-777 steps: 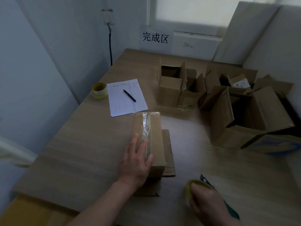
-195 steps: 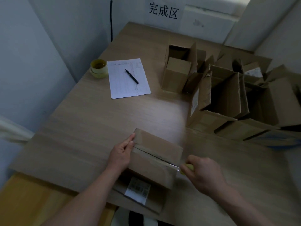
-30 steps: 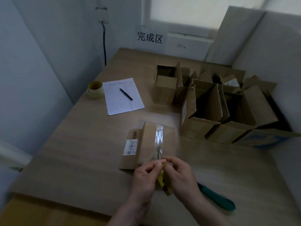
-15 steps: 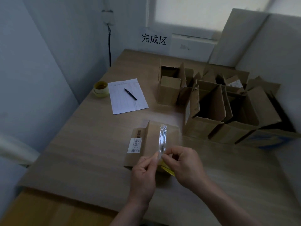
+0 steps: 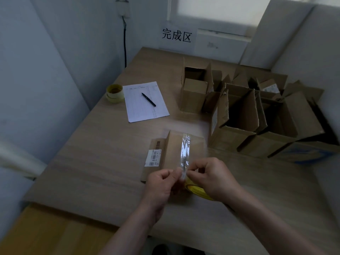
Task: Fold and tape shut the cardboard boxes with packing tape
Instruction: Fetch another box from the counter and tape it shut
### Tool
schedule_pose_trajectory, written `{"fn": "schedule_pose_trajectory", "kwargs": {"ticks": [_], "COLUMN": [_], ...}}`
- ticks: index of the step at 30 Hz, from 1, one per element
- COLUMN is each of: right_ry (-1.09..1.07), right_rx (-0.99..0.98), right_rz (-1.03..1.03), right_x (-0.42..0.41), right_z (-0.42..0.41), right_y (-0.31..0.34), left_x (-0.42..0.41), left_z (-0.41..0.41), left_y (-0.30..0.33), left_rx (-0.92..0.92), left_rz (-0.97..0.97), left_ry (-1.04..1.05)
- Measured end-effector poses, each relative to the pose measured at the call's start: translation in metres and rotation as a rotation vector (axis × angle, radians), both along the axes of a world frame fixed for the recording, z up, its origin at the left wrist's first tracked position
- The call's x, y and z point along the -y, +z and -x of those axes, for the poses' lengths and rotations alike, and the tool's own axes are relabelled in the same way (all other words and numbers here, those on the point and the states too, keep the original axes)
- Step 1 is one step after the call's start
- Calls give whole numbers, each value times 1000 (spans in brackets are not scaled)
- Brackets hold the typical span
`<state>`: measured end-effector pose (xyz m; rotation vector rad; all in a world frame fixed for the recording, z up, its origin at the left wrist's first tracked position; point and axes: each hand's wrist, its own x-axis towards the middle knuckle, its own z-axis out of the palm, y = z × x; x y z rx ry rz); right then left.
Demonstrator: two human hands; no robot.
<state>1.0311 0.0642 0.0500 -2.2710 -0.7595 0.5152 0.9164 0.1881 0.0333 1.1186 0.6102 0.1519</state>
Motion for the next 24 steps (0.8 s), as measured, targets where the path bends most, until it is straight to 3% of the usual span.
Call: {"fn": "schedule_pose_trajectory", "kwargs": {"ticks": [8,10,13,15,16,20,24], "right_ry": [57,57,24,9,-21,-66,-88], "right_rx": [-47,-164,-474,-521,-465,159,237], "right_rz": [58,-48,-310,-343,-288,213,286], "right_x": [3,10,35,52,60,84,78], "right_z": [1,5,14,20,21,7,-8], "right_y": [-6,-10,-18,-26,-31,-41,-44], "left_x": [-1,-2,0,6,6,-19,-28], "left_z": [-10,-7,0,8,12,22,10], "left_y": [-17,-26,-38,-45,-50,-62,-64], "left_rx": [-71,-106,-156,-204,-244,-378,-331], "left_rz": [-311,-431,-459,-546,-619,-907,-1010], "left_ry": [-129,-85,25,13,15,128,93]}}
